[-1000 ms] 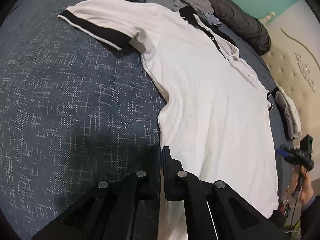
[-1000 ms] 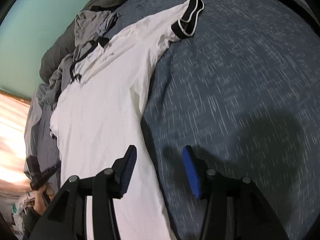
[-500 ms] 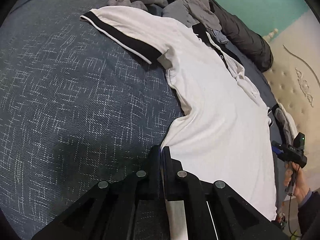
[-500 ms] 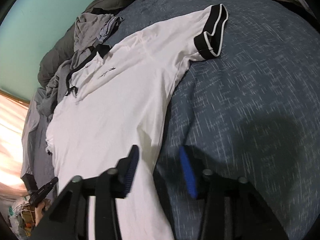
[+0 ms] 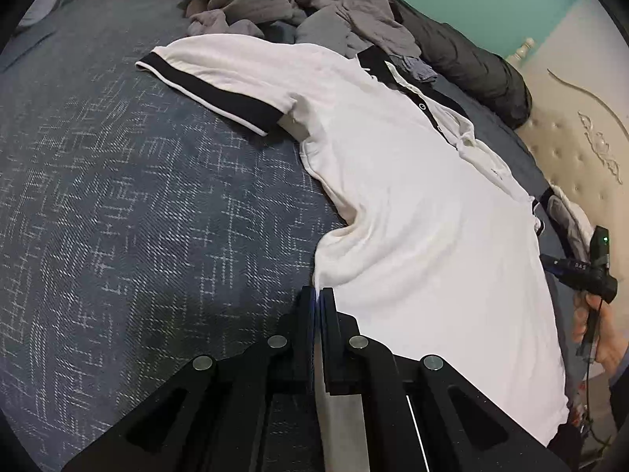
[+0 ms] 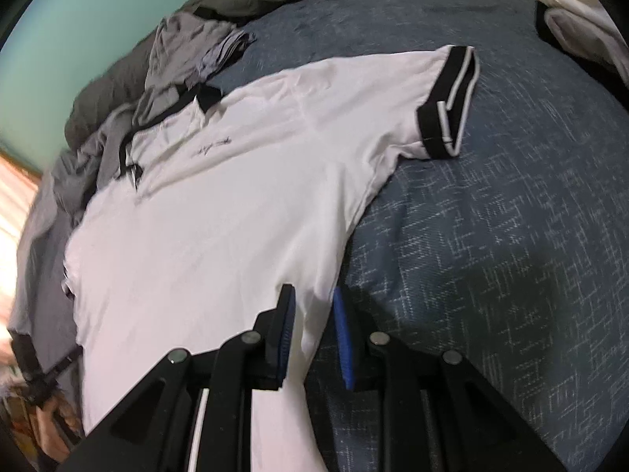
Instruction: Fold clothes
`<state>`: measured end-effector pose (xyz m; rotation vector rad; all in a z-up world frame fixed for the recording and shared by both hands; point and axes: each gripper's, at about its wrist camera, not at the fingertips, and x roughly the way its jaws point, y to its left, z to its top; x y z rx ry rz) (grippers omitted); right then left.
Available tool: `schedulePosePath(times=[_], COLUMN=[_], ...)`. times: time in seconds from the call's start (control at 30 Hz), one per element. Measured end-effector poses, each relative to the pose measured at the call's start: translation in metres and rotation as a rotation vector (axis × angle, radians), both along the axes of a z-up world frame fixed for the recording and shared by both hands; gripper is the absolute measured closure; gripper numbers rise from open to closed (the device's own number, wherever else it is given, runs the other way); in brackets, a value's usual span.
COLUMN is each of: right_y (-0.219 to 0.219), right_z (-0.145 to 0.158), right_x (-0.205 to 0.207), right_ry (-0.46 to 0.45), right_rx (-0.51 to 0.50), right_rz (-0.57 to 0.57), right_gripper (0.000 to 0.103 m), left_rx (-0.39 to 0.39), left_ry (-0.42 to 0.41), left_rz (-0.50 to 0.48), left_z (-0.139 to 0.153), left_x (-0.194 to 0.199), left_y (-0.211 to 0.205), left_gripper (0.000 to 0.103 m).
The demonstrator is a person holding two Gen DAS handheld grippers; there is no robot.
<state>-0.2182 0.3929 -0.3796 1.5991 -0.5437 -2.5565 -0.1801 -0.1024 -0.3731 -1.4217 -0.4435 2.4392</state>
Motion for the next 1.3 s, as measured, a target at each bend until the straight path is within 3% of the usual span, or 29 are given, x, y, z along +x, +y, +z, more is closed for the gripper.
schedulePosePath(times=[0.1,0.2,0.37,0.57,0.67,0.73,0.87,1.07,1.3], right_y=[-0.006,-0.004,0.005,0.009,-0.01,-0.019,-0.008,0.033,0.028], right_z=[-0.006,-0.005,0.004,0.016,0.012,0.004,0.0,0.009,-0.003], right_x=[-0.004,-0.003,-0.002,-0.01,-0.02,-0.023,-0.019,0.014,0.04], right_ry=[-0.019,-0.012,0.006,-0.015,-0.044,-0.08,-0.096,-0.028,-0.073], right_rx=[0.02,0.012,0.017,0.201,0.383,0.432,0.347,0.054,-0.024], right_rz=[0.012,0.004,-0.029,-0.018,0.089,0.157,0.118,-0.026,-0.018], right_gripper=[0.084,0.097,0.1,0.101,0.101,0.101,0.099,0.089,0.088], left_rx=[0.005,0.014,0.021,0.008,0.002,-0.002,-0.001,0.007,0.008], left_ry=[0.0,0.004,0.002,0.002,0.004,0.005,0.005,0.006,0.011], left_rz=[0.005,0.013,0.017,0.015,0.013,0.012,0.009,0.009,0.005], left_z=[-0.001,-0.001,-0.003,-0.003,-0.003,-0.003,-0.002,-0.001,0.001], left_x=[0.001,0.002,0.0,0.002,0.002,0.002,0.001,-0.001,-0.002], left_y=[-0.003,-0.009,-0.008,-0.007,-0.005,-0.005,-0.004,-0.002,0.001], left_gripper=[0.1,0.1,0.1,0.1,0.1,0.1,0.1,0.1,0.1])
